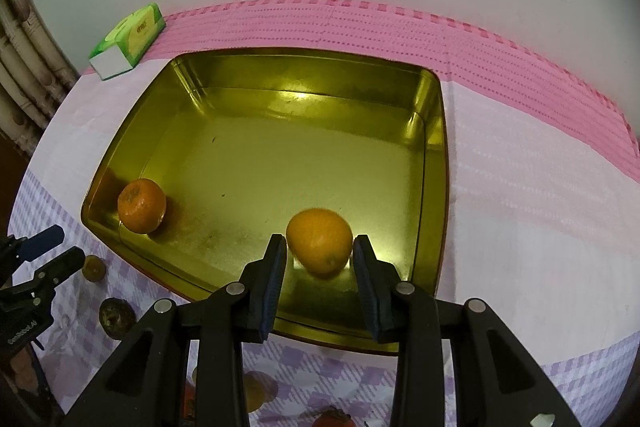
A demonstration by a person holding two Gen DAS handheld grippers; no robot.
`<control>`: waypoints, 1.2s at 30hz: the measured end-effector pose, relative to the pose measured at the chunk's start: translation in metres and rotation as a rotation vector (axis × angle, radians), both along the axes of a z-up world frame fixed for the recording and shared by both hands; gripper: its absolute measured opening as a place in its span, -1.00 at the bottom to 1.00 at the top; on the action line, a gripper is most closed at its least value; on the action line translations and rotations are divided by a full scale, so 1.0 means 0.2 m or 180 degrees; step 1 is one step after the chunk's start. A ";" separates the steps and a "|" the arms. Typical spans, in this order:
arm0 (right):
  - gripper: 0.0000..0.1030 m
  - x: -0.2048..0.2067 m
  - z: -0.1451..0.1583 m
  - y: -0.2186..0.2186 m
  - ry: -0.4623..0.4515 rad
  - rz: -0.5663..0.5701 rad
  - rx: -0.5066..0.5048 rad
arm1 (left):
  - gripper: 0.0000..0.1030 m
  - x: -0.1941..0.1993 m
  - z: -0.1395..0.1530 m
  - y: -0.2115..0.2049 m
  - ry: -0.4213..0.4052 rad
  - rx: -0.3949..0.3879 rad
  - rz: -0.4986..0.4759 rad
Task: Organize fruits
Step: 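Lower the large orange into the tin and open the right tool, then grasp the red tomato with the right tool while the left tool approaches a brown-green fruit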
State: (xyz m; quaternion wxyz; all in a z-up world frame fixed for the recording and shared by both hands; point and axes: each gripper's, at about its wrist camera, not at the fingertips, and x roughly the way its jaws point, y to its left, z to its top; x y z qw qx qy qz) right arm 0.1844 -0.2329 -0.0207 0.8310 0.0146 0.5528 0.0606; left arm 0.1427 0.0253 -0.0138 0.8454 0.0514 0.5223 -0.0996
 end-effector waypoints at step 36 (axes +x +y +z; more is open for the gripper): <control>-0.36 -0.61 -0.01 -0.18 0.0137 0.0030 0.0268 | -0.03 -0.12 0.01 0.05 0.0033 0.0026 -0.0036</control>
